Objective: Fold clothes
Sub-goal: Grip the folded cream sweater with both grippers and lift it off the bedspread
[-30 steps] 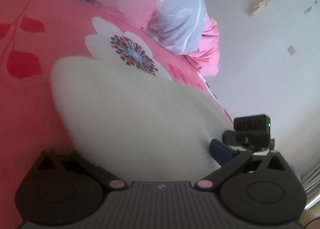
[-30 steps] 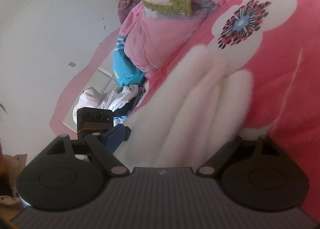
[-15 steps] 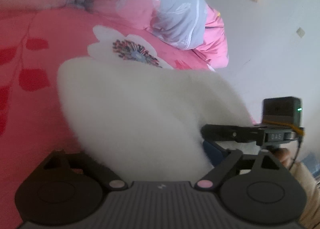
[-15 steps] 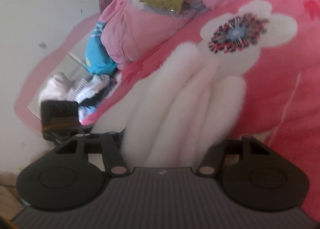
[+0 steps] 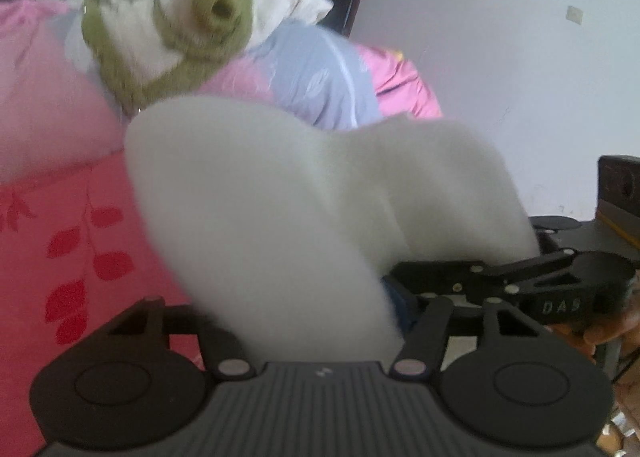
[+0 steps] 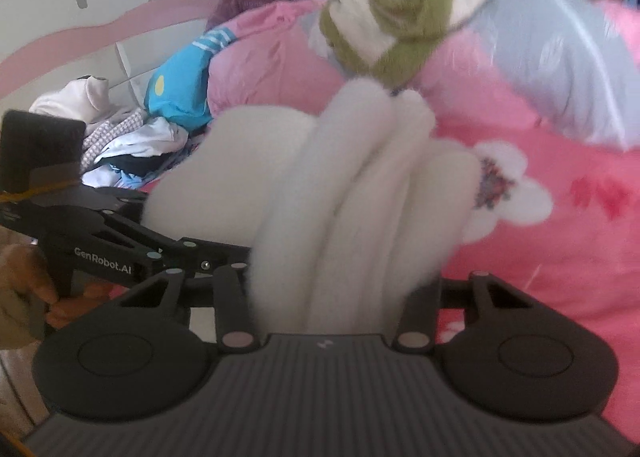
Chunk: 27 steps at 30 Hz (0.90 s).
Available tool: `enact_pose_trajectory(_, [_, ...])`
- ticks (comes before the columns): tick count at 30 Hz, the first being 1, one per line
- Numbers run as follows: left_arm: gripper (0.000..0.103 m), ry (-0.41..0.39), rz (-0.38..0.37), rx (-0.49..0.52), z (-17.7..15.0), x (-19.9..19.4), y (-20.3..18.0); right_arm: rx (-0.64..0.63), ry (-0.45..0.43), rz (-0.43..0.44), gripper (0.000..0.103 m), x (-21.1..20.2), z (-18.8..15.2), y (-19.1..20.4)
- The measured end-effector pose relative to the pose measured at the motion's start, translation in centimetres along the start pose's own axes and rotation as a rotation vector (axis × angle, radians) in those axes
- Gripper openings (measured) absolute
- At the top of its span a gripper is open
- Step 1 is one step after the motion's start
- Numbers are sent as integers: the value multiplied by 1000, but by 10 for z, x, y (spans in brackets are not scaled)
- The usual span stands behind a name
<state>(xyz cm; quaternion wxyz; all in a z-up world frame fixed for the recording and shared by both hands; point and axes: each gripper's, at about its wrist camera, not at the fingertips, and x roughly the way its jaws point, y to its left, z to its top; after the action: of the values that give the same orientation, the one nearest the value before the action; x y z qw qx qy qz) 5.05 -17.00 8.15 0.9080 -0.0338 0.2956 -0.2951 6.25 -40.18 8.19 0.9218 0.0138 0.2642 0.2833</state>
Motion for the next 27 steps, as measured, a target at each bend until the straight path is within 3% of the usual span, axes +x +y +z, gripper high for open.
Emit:
enact_pose_trajectory(7, [59, -71, -20, 32, 13, -36, -37, -83, -142, -84, 44, -55, -5, 31])
enact_pose_trajectory(12, [58, -112, -46, 107, 35, -40, -77, -129, -249, -144, 44, -97, -5, 29])
enact_pose_trajectory(18, [58, -150, -127, 168, 66, -5, -128, -122, -313, -228, 44, -144, 3, -8])
enact_pose_trajectory(27, [58, -189, -281, 182, 126, 98, -199, -173, -299, -441, 44, -194, 33, -98])
